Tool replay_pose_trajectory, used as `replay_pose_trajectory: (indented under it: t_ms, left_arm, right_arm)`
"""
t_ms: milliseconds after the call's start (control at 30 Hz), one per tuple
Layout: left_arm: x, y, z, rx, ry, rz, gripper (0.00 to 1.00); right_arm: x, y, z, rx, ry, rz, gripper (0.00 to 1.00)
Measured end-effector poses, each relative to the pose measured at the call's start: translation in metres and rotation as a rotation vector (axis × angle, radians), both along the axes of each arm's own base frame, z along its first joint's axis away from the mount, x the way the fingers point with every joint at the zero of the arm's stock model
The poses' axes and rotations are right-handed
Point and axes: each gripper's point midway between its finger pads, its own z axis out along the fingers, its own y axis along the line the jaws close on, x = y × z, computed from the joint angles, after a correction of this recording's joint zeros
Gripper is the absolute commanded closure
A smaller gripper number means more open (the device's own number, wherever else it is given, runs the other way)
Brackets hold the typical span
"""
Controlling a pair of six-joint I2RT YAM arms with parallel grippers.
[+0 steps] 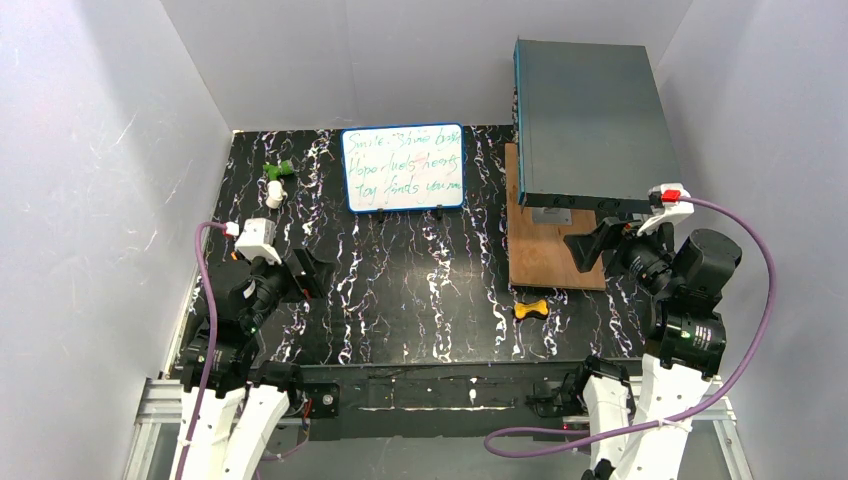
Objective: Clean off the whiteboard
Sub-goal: Pick up the whiteboard from the whiteboard stand.
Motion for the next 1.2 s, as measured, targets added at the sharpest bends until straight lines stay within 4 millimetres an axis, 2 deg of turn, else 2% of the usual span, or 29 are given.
replay_pose_trajectory:
  t_ms: [333,467,567,667,767,867,1000,1100,1200]
  left_arm:
    - [-0.003,-0.016,-0.007,-0.056,0.083,-0.070,0.01]
    - [-0.005,-0.023,-0.010,-0.085,0.096,-0.094,0.01]
    - [-0.006,-0.027,-0.015,-0.103,0.113,-0.108,0.00]
    - [-0.005,-0.031,-0.017,-0.119,0.126,-0.126,0.00]
    - [-0.005,-0.035,-0.020,-0.131,0.142,-0.144,0.01]
    - [-0.006,-0.037,-0.030,-0.138,0.165,-0.152,0.01]
    - [-0.011,-0.038,-0.044,-0.148,0.195,-0.152,0.01]
    - [-0.014,-0.037,-0.049,-0.152,0.203,-0.149,0.01]
    - [-0.014,-0.037,-0.049,-0.153,0.203,-0.148,0.01]
  right_arm:
    - [-0.009,0.018,-0.006,0.001,-0.005,0.133,0.02]
    - [-0.017,0.028,-0.017,-0.031,-0.010,0.237,0.02]
    - [-0.028,0.039,-0.033,-0.100,-0.032,0.378,0.02]
    - [-0.044,0.047,-0.062,-0.218,-0.067,0.559,0.02]
    - [-0.058,0.050,-0.103,-0.325,-0.087,0.718,0.02]
    - [-0.073,0.051,-0.148,-0.405,-0.068,0.875,0.04]
    - [-0.087,0.050,-0.192,-0.509,-0.043,1.058,0.07]
    - [-0.088,0.046,-0.221,-0.589,-0.030,1.148,0.11]
    - [-0.077,0.041,-0.239,-0.659,-0.022,1.179,0.16]
